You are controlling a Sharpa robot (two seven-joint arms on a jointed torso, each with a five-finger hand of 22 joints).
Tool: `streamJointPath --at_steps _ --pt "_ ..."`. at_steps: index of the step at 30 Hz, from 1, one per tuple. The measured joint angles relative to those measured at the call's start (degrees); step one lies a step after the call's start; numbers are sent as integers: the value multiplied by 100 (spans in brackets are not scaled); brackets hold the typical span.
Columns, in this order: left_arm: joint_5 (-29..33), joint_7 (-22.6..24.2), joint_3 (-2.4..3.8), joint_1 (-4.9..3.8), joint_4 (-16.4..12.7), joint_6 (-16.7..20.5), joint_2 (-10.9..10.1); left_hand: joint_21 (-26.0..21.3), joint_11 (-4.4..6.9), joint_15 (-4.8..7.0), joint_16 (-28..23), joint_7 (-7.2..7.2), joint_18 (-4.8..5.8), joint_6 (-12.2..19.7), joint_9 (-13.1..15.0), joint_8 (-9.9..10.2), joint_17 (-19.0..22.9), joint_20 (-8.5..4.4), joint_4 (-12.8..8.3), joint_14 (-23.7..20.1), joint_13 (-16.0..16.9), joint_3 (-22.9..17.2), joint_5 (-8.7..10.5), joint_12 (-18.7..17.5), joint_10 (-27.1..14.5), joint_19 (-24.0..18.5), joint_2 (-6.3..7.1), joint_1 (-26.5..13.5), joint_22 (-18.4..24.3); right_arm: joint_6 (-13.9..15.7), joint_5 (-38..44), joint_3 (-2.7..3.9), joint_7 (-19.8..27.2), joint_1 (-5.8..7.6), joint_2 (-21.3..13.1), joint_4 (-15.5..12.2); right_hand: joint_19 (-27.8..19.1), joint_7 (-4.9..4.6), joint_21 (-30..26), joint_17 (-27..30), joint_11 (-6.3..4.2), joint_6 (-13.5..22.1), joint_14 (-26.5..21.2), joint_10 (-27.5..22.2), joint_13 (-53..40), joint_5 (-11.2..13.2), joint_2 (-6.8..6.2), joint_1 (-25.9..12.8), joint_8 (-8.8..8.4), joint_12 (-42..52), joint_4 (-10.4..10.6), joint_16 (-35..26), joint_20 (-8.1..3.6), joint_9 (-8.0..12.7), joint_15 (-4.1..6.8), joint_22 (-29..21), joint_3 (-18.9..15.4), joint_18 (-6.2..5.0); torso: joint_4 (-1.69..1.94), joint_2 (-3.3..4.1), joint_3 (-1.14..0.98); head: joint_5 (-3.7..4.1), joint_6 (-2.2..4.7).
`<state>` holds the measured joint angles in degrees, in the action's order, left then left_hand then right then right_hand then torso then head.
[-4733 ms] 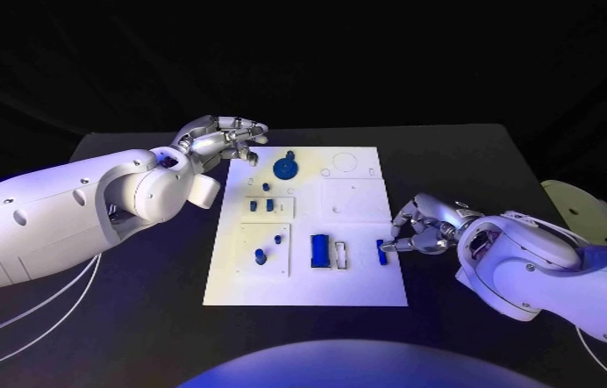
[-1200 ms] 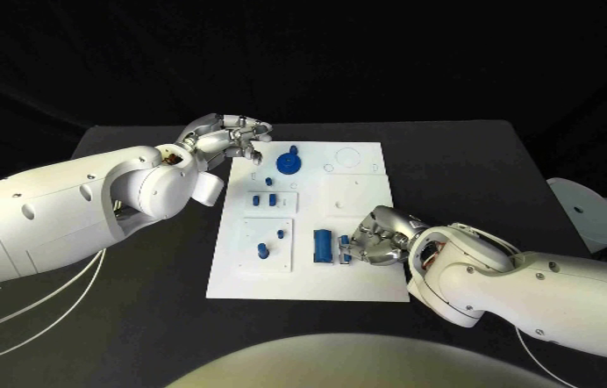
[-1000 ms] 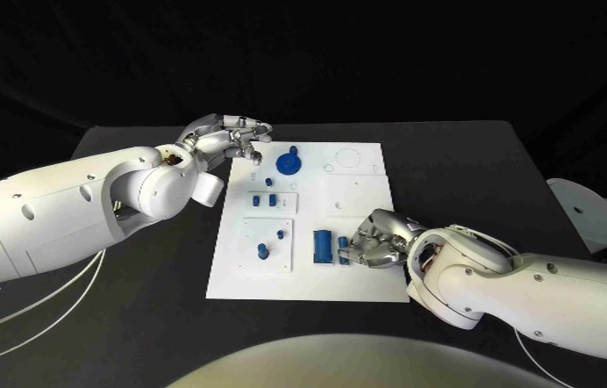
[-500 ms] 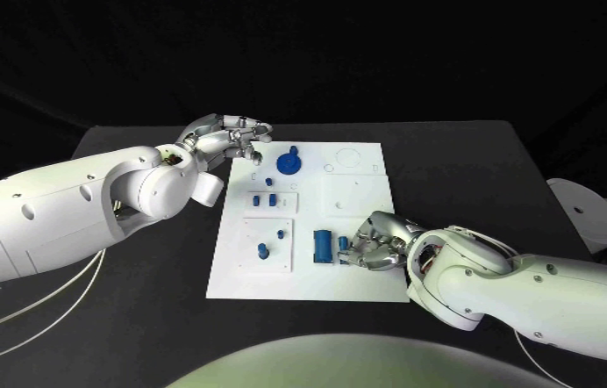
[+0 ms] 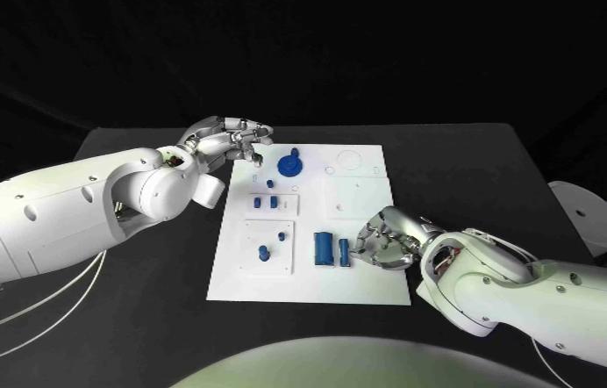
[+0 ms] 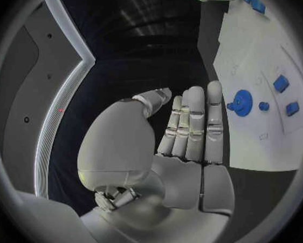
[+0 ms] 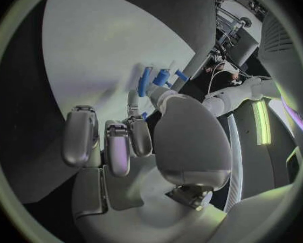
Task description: Assemble the parts on the task board
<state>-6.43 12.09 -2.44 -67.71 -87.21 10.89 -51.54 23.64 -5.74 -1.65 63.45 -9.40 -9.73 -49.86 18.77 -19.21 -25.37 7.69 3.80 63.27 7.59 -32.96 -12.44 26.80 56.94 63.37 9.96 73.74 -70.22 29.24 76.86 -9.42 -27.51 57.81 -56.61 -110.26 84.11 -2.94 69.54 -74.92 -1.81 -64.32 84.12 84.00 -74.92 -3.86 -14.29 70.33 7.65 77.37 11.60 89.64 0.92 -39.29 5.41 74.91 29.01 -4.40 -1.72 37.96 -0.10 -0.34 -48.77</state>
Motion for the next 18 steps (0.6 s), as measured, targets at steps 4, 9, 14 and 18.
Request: streamJointPath --at_steps 4,9,14,18 --pt "0 0 0 1 0 -2 4 0 0 0 0 0 0 0 0 0 0 0 0 0 0 0 0 0 0 0 0 0 0 106 205 0 237 -1 -21 11 -17 -114 0 0 104 153 -13 -13 0 0 -41 444 -147 0 -323 0 48 129 -96 0 302 0 -2 -1 -2 -1 2" --pt "0 0 0 4 3 -4 3 0 0 0 0 -1 0 41 0 0 0 0 0 0 0 0 0 0 0 0 0 0 0 210 403 1 446 -40 -17 49 -21 -286 0 0 223 505 2 2 1 -84 -65 464 -381 0 -491 0 147 391 -205 0 470 0 -2 1 -4 -1 -1" --pt "0 0 0 7 3 -6 3 0 0 0 0 -1 0 41 -1 0 -1 0 0 0 0 0 0 0 0 0 0 0 0 281 523 -2 587 -76 25 84 -18 -306 0 1 274 563 -18 -7 1 -308 -65 464 -380 0 -616 0 185 540 -225 -1 644 0 1 4 -3 -1 -10" --pt "0 0 0 9 3 -7 1 0 0 0 0 -1 0 41 -1 0 -1 0 0 0 1 0 0 0 0 0 0 0 0 297 579 -2 654 -93 57 112 -21 -316 0 1 274 530 -18 -7 1 -692 -27 502 -380 0 -766 0 187 631 -225 -1 826 0 7 5 -2 -1 -15"
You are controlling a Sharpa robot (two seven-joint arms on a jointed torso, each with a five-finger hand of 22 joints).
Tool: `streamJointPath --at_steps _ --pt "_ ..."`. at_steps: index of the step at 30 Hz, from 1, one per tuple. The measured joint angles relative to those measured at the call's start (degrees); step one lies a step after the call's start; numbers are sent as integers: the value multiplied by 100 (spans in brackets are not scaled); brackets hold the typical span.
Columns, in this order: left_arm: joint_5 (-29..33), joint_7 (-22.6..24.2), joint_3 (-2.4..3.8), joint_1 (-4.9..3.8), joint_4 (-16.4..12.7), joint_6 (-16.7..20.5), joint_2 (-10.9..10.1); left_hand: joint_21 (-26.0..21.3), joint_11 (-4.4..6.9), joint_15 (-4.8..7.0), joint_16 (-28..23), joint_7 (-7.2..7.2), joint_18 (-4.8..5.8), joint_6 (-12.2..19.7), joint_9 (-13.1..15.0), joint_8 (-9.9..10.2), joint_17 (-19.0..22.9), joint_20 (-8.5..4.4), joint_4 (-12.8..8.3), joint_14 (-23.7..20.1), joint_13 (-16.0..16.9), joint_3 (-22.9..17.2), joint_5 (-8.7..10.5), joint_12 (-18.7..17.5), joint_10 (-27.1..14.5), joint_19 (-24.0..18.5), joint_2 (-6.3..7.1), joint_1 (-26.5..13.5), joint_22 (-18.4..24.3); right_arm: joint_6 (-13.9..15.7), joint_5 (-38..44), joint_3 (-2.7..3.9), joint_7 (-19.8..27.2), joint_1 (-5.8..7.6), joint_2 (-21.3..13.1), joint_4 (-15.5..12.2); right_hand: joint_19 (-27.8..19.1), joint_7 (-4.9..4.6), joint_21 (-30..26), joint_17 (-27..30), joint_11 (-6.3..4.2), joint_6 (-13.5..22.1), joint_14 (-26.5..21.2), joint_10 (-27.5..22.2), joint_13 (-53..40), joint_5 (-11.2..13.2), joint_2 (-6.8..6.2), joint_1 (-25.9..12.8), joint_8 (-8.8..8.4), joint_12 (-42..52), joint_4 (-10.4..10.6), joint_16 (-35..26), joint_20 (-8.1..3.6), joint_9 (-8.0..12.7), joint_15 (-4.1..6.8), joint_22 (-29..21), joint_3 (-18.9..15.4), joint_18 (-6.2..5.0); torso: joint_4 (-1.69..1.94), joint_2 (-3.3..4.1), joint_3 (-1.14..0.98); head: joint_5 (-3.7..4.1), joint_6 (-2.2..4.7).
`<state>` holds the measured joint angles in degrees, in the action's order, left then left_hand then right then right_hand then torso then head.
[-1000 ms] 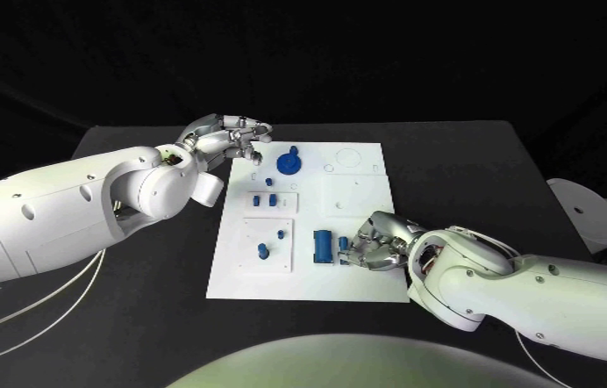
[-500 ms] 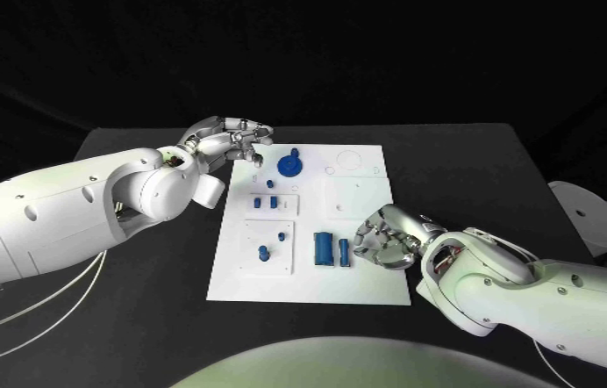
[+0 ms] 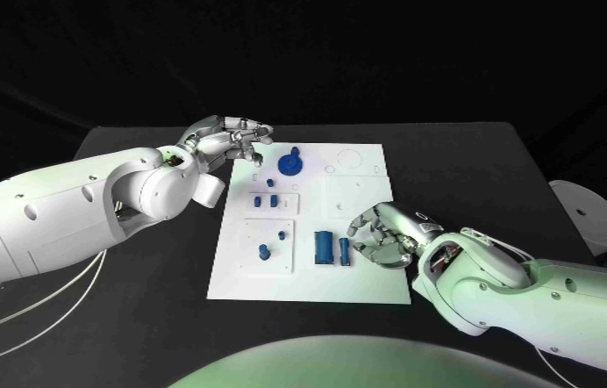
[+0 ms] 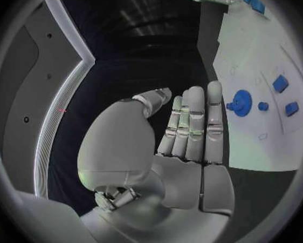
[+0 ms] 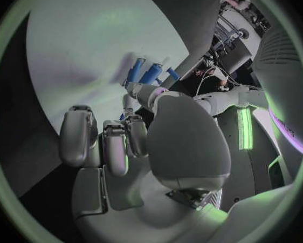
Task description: Assemble the parts on the task board
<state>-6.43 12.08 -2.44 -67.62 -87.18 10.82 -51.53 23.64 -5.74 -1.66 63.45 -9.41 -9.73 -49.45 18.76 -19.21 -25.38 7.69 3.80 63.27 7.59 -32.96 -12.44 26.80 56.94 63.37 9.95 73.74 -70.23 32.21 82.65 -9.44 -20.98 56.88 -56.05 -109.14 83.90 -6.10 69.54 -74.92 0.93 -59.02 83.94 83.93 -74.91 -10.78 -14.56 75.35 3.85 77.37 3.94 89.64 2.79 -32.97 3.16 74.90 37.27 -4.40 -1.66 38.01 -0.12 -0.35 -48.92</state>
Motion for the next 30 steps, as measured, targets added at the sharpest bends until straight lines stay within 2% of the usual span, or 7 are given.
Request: streamJointPath --at_steps 13,17,19,25,29,30 --pt "0 -2 0 3 -2 -3 -3 0 0 0 0 0 0 0 0 0 6 0 17 0 0 17 0 0 0 0 0 0 0 -9 47 0 71 -26 124 55 0 6 0 0 0 -46 0 0 0 -207 3 -3 29 0 -87 0 0 78 0 5 87 0 0 -3 9 -10 -20" --pt "0 -3 0 3 0 -4 -3 0 0 0 0 0 0 0 -1 0 6 0 17 0 0 16 0 0 0 0 0 0 0 -27 41 0 82 -27 141 66 20 -15 0 1 -1 -66 0 0 0 -208 33 -33 34 0 -102 0 20 85 0 4 102 0 0 -4 9 -10 -24" --pt "0 -4 0 3 0 -4 -3 0 0 0 0 0 0 0 -1 0 6 0 16 0 1 16 0 0 0 0 0 0 0 -50 38 0 84 -28 147 74 20 15 0 1 -1 -96 0 0 0 -242 33 -33 34 24 -102 0 20 85 0 4 102 0 -2 -4 9 -8 -26" --pt "0 -6 0 3 -1 -5 -4 0 0 0 0 0 0 0 -1 0 6 0 16 0 1 16 0 0 0 0 0 0 0 -138 35 7 84 -24 163 99 20 11 37 1 -1 -153 0 0 1 -243 85 -85 58 23 -118 0 20 94 0 4 118 0 -2 -4 9 -7 -28" --pt "0 -9 0 3 -2 -5 -5 0 0 0 0 0 0 -1 -1 0 5 0 16 0 1 16 0 0 0 0 0 0 0 -195 36 11 76 -20 172 124 20 29 36 1 -1 -170 0 0 1 -243 47 -123 81 23 -118 0 20 106 0 3 118 0 -2 -4 9 -12 -32" --pt "0 -9 0 3 -2 -5 -5 0 0 0 0 0 0 0 -1 0 5 0 16 0 1 16 0 0 0 0 0 0 0 -205 36 12 74 -19 175 130 20 29 36 1 -1 -170 0 0 1 -243 71 -148 80 23 -118 0 20 108 0 3 118 0 -2 -4 9 -12 -34"
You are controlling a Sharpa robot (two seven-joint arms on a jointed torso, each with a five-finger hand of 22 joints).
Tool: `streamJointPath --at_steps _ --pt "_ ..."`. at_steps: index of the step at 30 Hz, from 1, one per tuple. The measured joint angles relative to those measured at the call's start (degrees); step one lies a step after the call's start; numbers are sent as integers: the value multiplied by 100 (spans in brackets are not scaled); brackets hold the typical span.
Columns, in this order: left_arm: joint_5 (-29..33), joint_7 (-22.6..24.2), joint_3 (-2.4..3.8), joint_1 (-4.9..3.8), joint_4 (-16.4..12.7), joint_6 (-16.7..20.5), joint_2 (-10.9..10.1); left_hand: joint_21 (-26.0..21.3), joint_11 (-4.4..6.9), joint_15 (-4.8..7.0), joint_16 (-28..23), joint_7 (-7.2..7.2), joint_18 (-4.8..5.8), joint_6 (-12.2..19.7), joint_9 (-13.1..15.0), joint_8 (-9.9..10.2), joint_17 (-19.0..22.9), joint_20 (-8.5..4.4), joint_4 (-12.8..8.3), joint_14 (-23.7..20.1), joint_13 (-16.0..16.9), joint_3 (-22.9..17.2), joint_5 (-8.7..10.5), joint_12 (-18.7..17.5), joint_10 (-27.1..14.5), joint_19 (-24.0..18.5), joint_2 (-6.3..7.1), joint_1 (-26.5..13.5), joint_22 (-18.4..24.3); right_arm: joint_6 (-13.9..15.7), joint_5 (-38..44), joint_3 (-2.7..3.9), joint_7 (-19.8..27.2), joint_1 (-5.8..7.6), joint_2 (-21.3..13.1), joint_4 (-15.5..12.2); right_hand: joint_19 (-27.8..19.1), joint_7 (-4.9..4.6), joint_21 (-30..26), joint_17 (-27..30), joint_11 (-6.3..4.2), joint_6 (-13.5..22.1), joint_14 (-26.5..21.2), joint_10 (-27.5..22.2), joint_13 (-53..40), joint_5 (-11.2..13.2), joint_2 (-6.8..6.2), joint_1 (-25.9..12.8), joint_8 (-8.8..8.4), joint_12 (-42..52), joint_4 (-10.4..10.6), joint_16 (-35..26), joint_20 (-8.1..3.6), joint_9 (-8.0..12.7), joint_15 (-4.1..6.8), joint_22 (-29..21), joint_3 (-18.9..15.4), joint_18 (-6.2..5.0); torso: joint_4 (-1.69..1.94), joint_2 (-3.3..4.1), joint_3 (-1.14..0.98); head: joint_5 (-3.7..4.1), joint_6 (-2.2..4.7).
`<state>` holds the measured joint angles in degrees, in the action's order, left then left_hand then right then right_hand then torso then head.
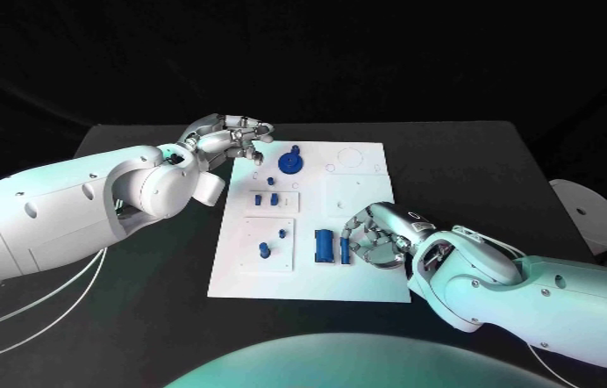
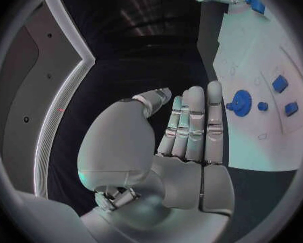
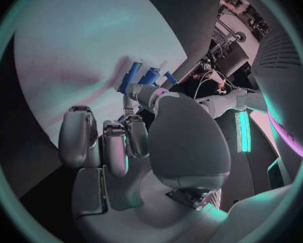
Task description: Assemble the parts on the task board
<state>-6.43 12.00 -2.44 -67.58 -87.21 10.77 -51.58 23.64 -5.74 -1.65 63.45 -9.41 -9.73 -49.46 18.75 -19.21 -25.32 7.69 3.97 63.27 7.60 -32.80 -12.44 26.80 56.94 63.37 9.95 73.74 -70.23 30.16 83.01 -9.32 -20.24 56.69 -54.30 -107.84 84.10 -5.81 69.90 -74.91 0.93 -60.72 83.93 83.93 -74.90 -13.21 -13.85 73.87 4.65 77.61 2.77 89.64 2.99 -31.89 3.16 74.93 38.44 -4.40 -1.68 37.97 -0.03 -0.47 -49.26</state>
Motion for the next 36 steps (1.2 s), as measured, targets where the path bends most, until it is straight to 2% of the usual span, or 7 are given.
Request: streamJointPath --at_steps 8,14,17,22,28,30,36 --pt "0 -3 0 0 0 -1 -1 0 0 0 0 0 0 0 0 0 0 0 0 0 0 0 0 0 0 0 0 0 0 -40 5 1 -17 2 30 37 0 18 0 0 0 -17 0 0 0 89 -10 -96 -3 0 0 0 0 24 0 0 0 0 1 0 1 -1 -3" --pt "0 -8 0 0 1 -3 -1 0 0 0 0 0 0 0 0 0 -1 0 0 0 -6 0 0 0 0 0 0 0 0 22 12 -14 -47 -13 83 77 -10 -59 -192 0 44 219 -2 -44 -3 815 -140 -380 -75 -245 80 0 10 159 -43 -1 -212 0 1 1 -1 -3 -3" --pt "0 -11 0 0 1 -3 -1 0 0 0 0 -16 0 15 0 0 3 0 0 0 -6 0 0 0 0 0 0 0 0 73 21 -14 -60 -13 116 103 -21 -99 -269 0 87 341 9 -87 -5 991 -179 -432 -75 -360 111 0 21 218 -72 -1 -290 0 1 1 -2 -3 -2" --pt "0 -16 0 1 1 -5 -2 0 0 0 0 -20 0 20 -1 0 5 0 0 0 -5 0 0 0 0 0 0 0 0 184 70 -13 -82 -12 167 158 0 -104 -303 0 113 392 9 -113 -4 1003 -190 -443 -65 -408 77 0 42 242 -72 -1 -353 0 3 3 -3 4 0" --pt "0 -22 0 1 -1 -6 -9 0 0 0 0 -20 1 20 -1 0 4 0 0 0 -5 0 0 0 0 0 0 0 0 295 145 -12 -103 -12 207 204 0 -57 -303 0 113 300 9 -113 -4 1003 -243 -387 96 -341 35 0 42 225 -72 -2 -428 0 2 3 -3 1 1" --pt "0 -23 0 1 -1 -7 -9 0 0 0 0 -20 0 20 -1 0 4 0 0 0 -5 0 0 0 0 0 0 0 0 336 165 -12 -104 -12 207 204 0 -35 -288 0 111 260 9 -112 -4 1003 -204 -348 156 -296 33 0 41 207 -72 -2 -430 0 1 3 -3 -4 3" --pt "0 -24 -1 9 28 -8 -3 0 0 0 0 -20 0 20 -1 0 4 0 0 0 -5 0 0 0 0 0 0 0 0 570 72 -10 61 -5 75 136 0 -28 -273 0 59 191 9 -102 -3 1003 -160 -305 242 -250 48 0 41 187 -72 -2 -446 0 -12 -16 -3 -3 71"
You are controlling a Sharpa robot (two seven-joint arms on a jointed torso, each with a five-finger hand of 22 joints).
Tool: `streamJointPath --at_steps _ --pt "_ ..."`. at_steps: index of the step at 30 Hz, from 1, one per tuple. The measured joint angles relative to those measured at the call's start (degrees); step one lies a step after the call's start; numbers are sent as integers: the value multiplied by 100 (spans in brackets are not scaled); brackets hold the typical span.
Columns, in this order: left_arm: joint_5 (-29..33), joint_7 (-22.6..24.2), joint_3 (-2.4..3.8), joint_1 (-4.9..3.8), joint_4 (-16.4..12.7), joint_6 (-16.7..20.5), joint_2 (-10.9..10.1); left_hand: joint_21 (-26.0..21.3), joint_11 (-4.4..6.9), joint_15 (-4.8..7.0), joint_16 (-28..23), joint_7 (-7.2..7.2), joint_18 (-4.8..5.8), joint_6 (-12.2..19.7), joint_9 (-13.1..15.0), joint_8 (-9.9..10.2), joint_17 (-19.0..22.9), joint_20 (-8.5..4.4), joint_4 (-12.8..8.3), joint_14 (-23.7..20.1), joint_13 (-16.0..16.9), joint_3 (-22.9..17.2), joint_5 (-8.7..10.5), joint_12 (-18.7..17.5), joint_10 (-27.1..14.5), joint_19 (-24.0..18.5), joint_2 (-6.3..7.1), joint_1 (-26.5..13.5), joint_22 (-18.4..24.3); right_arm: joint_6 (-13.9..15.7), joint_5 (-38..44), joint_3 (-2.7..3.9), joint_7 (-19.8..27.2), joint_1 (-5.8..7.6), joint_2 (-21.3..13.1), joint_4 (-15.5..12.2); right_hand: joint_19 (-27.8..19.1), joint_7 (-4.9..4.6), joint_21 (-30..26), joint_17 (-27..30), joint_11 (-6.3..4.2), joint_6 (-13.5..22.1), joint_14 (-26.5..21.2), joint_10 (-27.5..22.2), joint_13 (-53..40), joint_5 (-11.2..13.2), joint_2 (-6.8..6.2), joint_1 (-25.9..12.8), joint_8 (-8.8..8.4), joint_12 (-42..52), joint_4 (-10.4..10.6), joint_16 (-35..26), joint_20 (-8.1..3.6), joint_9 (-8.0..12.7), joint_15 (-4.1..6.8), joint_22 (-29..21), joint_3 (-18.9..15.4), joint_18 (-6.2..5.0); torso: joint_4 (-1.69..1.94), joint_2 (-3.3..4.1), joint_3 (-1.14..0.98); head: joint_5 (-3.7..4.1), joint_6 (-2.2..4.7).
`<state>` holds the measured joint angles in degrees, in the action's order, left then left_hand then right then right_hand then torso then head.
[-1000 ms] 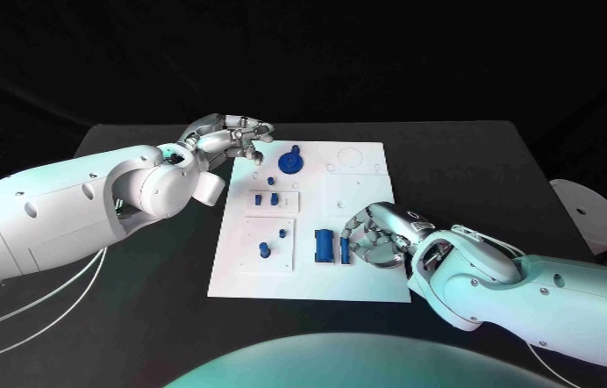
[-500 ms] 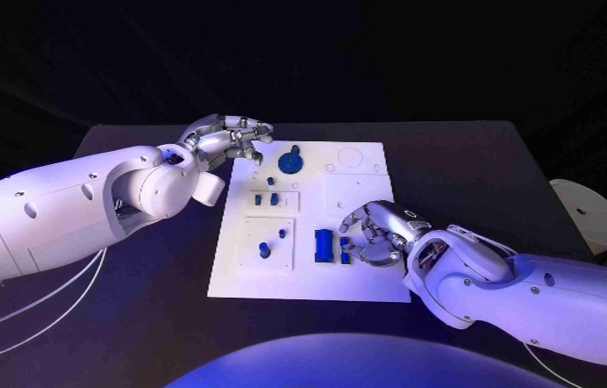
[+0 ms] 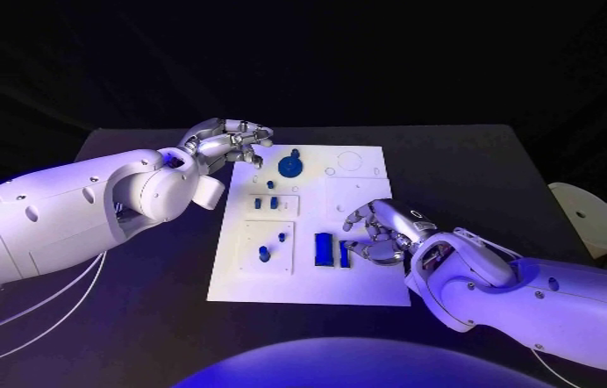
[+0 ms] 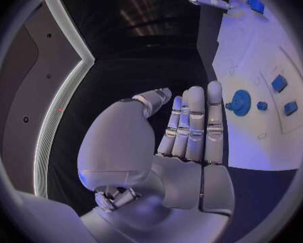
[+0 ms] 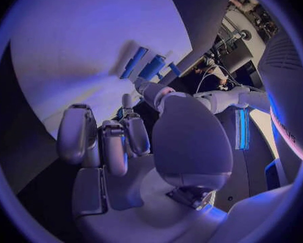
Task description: Assemble the parts on the task board
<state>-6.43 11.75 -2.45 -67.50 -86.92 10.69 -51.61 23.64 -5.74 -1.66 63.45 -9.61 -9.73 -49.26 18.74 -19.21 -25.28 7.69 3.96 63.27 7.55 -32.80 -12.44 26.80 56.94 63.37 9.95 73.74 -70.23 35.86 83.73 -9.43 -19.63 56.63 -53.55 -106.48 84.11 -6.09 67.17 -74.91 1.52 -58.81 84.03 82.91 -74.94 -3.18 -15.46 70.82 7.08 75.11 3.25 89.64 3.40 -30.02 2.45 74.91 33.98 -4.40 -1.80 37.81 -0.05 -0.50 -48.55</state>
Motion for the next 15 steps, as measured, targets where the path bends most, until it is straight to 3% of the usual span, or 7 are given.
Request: streamJointPath --at_steps 2,6,8,9,10,13,15 --pt "0 0 0 5 27 0 7 -7 0 0 0 0 0 0 0 0 0 0 0 0 0 0 0 0 0 0 0 0 0 76 -176 2 159 44 -46 4 -3 -8 -102 0 -11 16 0 -17 0 0 0 0 0 -64 7 -15 3 2 0 0 -7 0 -5 -13 3 11 44" --pt "19 35 0 68 143 6 45 -22 0 0 0 0 1 0 2 0 6 0 13 0 0 13 0 0 0 0 0 0 0 173 -1055 15 782 312 -60 275 -180 -54 -665 0 16 144 0 -220 0 0 31 31 0 -377 14 -105 28 28 0 -1 -14 -5 -38 -68 12 40 192" --pt "40 66 0 105 210 11 85 -22 0 0 0 0 0 0 7 -22 7 0 23 0 -4 24 0 0 0 0 0 0 0 178 -1792 33 1202 485 -32 578 -405 -78 -1300 0 44 264 0 -537 162 -122 90 90 0 -846 -52 -288 48 41 0 -1 52 -177 -57 -104 21 58 276" --pt "54 87 0 120 247 16 111 -26 0 0 0 11 0 11 7 -22 8 0 41 0 -6 41 0 0 0 0 0 -4 1 170 -2152 36 1396 553 -3 731 -502 -98 -1561 0 55 293 1 -676 309 -196 91 91 4 -1071 -82 -377 52 41 -5 -1 82 -200 -67 -130 27 68 331" --pt "68 110 0 133 284 22 139 -48 0 -12 0 20 0 20 7 -22 14 0 55 -12 -6 55 0 0 0 0 -13 -35 4 154 -2483 37 1572 608 32 883 -722 -115 -2141 29 82 368 0 -1013 691 -316 111 111 37 -1598 -138 -575 72 41 -46 -1 138 -315 -75 -152 32 74 380" --pt "111 192 -1 168 462 75 262 -203 -55 -64 -148 -21 1 62 13 -73 94 32 44 -348 -39 44 97 -6 -59 -124 21 -28 52 15 -3587 51 2153 764 192 1416 -1365 -132 -3767 1053 144 492 -372 -1947 1911 -745 129 127 133 -3196 -275 -1383 120 31 -116 -211 275 -538 -100 -225 52 93 565" --pt "135 248 -1 183 591 125 344 -556 -161 -212 -626 -59 0 100 13 -117 318 104 30 -1006 -127 30 249 -162 -269 -606 68 20 206 -132 -4216 80 2478 854 306 1757 -1563 -174 -4182 1846 155 521 -733 -2215 2411 -873 160 93 195 -3758 -328 -1995 155 8 -145 -396 328 -537 -110 -270 62 108 680"
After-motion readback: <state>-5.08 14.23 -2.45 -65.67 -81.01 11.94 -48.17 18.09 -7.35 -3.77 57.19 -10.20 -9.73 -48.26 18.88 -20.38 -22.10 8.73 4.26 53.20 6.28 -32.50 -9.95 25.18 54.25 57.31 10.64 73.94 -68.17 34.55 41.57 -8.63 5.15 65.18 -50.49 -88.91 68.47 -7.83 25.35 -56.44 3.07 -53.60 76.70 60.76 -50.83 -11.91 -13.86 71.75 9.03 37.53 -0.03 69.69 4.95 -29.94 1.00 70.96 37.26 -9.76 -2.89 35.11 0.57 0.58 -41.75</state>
